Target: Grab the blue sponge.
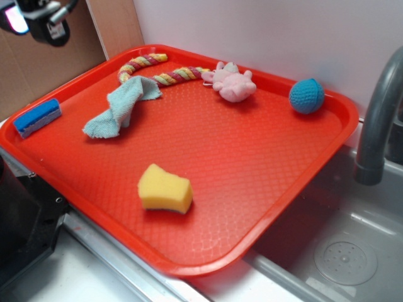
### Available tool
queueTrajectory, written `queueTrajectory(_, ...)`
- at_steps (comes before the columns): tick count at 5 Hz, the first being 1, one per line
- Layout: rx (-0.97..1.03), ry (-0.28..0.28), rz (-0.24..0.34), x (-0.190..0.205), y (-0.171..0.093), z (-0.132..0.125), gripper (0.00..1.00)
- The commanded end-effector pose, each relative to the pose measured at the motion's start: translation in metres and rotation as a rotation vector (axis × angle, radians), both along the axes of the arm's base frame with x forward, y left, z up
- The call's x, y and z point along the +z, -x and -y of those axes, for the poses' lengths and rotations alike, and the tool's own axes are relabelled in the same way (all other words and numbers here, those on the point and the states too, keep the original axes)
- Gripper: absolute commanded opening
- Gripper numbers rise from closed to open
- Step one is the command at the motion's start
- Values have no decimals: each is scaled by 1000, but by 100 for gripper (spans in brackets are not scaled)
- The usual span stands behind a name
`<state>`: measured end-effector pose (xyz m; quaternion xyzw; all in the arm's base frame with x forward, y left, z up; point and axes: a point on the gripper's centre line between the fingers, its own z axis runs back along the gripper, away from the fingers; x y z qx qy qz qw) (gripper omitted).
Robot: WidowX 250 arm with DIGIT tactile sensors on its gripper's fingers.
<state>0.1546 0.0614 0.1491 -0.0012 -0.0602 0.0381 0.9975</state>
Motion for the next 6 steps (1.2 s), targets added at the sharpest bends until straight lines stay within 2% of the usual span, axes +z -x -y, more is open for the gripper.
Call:
queueTrajectory(1, -42, -64, -16, -41, 24, -62, 100)
queueTrajectory(2, -3, -81, -48, -53, 35, -91, 100)
queueTrajectory(3, -50, -97, -80, -67, 13, -100, 100)
queueTrajectory(4, -75, -90, -99, -89, 4, -107, 100)
queueTrajectory(5, -109, -57, -134, -120, 8, -99, 100)
queueTrajectory(6, -80, -31, -184, -138, 17, -82, 93)
